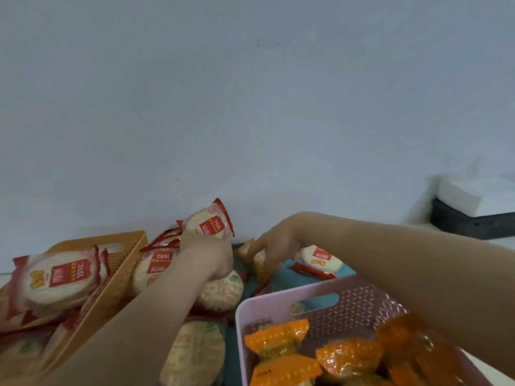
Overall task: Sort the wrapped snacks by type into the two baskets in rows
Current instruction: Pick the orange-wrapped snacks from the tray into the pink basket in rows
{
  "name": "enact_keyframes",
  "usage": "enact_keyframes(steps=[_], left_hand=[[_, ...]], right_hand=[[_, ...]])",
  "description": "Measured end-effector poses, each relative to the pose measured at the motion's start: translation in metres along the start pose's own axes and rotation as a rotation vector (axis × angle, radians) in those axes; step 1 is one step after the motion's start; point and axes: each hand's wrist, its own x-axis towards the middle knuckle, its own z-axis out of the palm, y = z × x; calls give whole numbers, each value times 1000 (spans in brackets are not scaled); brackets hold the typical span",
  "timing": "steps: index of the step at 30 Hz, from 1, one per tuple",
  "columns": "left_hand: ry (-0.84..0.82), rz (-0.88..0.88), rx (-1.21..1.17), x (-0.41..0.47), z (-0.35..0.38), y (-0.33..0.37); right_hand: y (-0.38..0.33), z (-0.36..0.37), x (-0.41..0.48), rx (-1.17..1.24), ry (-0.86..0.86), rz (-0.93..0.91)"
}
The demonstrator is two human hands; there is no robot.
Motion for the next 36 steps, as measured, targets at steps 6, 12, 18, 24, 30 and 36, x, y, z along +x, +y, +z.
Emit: enact_keyframes(steps=[6,12,18,24,30,36], left_hand=[[249,74,-667,-28,-6,-13],[646,123,-900,-87,-30,-18],[816,127,-1112,-166,-51,-10],[873,164,-1144,-211,-54,9],[763,270,-1017,-224,-49,37],[684,314,-800,-208,-39,56]], right_hand=[[11,-9,-29,177,284,-76],[18,-10,-105,452,527,-200],[16,18,-195,553,680,-292],[30,49,-232,528,768,-271],[37,73,-235,358,920,-263],[36,85,-220,177,870,-155]])
